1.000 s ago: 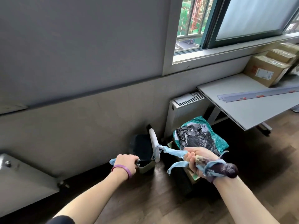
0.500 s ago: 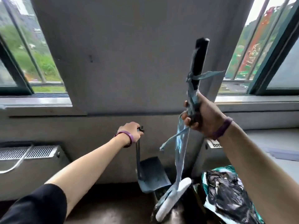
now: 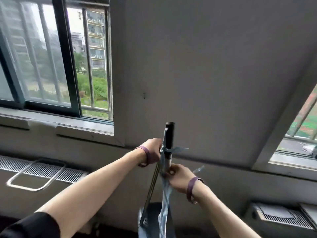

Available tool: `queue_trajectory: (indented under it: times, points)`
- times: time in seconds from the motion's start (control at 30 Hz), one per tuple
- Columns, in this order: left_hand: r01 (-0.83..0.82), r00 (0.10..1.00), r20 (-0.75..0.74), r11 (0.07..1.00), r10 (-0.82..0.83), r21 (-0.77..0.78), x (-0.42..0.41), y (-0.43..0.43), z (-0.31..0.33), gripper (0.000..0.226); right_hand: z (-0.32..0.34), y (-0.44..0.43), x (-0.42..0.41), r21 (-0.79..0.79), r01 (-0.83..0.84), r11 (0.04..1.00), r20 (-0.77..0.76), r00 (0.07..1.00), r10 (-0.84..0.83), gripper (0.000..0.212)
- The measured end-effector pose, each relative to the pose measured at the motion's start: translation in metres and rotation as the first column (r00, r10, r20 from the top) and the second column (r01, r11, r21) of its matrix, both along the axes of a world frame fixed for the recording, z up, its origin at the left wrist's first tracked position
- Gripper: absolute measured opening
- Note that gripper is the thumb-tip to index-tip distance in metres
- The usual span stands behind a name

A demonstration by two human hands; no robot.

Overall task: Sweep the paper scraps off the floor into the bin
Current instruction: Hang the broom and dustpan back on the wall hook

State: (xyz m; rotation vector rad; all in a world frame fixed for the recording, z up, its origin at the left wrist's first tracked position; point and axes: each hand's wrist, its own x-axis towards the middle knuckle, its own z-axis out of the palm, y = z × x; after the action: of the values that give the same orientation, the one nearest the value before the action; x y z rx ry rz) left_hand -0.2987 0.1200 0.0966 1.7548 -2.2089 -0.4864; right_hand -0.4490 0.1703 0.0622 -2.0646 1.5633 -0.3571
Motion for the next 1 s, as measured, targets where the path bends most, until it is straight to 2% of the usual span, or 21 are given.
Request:
queue_trajectory:
  times: [0.07,0.1,0.13,0.17,0.27,0.37,0.47,0.5,0.53,0.57,0.63,0.67,0.7,0.73,0.77,0.83,0.87,0.93,1.0]
  points:
    - [0.036,0.999,-0.001,0.999,-0.036,-0.02,0.021,-0.01,0.007,0.015,-0.01,-0.014,0.02,-0.048,-0.027,0.998,-0.171,0.985,0.019,0.028]
    - [0.057,0.998,-0.028,0.997,-0.058,-0.047,0.033,-0.017,0.009,0.012,-0.014,-0.02,0.031,-0.085,-0.044,0.995,-0.192,0.981,0.027,0.034]
    - [0.081,0.993,-0.075,0.995,-0.086,-0.067,0.043,-0.02,0.014,0.02,-0.017,-0.026,0.043,-0.131,-0.058,0.99,-0.16,0.986,0.037,0.038]
    - [0.113,0.985,-0.124,0.99,-0.123,-0.08,0.053,-0.023,0.02,0.026,-0.018,-0.033,0.054,-0.16,-0.066,0.985,-0.064,0.996,0.056,0.037]
    - [0.2,0.943,-0.259,0.977,-0.211,-0.067,0.085,-0.032,0.034,0.031,-0.003,-0.039,0.09,-0.056,-0.132,0.99,0.284,0.948,0.143,0.017]
    - [0.261,0.94,-0.204,0.962,-0.273,-0.081,0.118,-0.048,0.034,0.026,-0.001,-0.049,0.123,-0.058,-0.166,0.984,0.45,0.876,0.175,0.037]
    - [0.268,0.961,-0.025,0.952,-0.275,-0.149,0.145,-0.063,0.04,0.005,-0.005,-0.067,0.153,-0.201,-0.105,0.974,0.439,0.879,0.185,0.044]
    - [0.244,0.969,-0.003,0.955,-0.248,-0.169,0.154,-0.067,0.042,0.009,-0.007,-0.074,0.157,-0.245,-0.058,0.968,0.469,0.867,0.17,0.053]
    - [0.205,0.972,-0.074,0.959,-0.223,-0.194,0.163,-0.072,0.04,0.014,-0.008,-0.082,0.159,-0.279,-0.011,0.96,0.512,0.844,0.159,0.063]
    - [0.141,0.958,-0.22,0.968,-0.187,-0.208,0.172,-0.075,0.037,0.018,-0.007,-0.089,0.16,-0.298,0.027,0.954,0.545,0.826,0.147,0.072]
    - [-0.076,0.821,-0.567,0.974,-0.061,-0.214,0.188,-0.081,0.021,0.036,-0.002,-0.101,0.16,-0.309,0.048,0.95,0.587,0.795,0.151,0.085]
    - [-0.21,0.738,-0.674,0.961,0.033,-0.182,0.195,-0.085,0.01,0.042,0.002,-0.109,0.16,-0.319,0.048,0.947,0.599,0.784,0.162,0.088]
    - [-0.301,0.677,-0.723,0.948,0.136,-0.104,0.199,-0.088,-0.002,0.043,0.009,-0.115,0.163,-0.338,0.057,0.939,0.597,0.785,0.166,0.088]
    - [-0.307,0.64,-0.739,0.952,0.209,0.003,0.201,-0.088,-0.013,0.041,0.013,-0.123,0.166,-0.362,0.07,0.93,0.585,0.794,0.168,0.087]
    - [-0.216,0.631,-0.744,0.971,0.218,0.101,0.199,-0.087,-0.024,0.036,0.016,-0.13,0.17,-0.381,0.087,0.921,0.577,0.8,0.164,0.087]
    - [0.099,0.656,-0.749,0.972,0.096,0.212,0.191,-0.082,-0.038,0.031,0.021,-0.142,0.178,-0.42,0.102,0.902,0.552,0.818,0.165,0.085]
    - [0.206,0.694,-0.72,0.955,0.012,0.215,0.187,-0.083,-0.041,0.031,0.025,-0.148,0.182,-0.429,0.094,0.899,0.538,0.825,0.171,0.083]
    - [0.255,0.813,-0.569,0.954,-0.121,0.16,0.182,-0.092,-0.043,0.022,0.026,-0.16,0.19,-0.436,0.093,0.895,0.528,0.832,0.171,0.082]
    - [0.197,0.878,-0.457,0.978,-0.142,0.075,0.18,-0.106,-0.037,0.017,0.025,-0.172,0.196,-0.443,0.054,0.895,0.506,0.839,0.2,0.091]
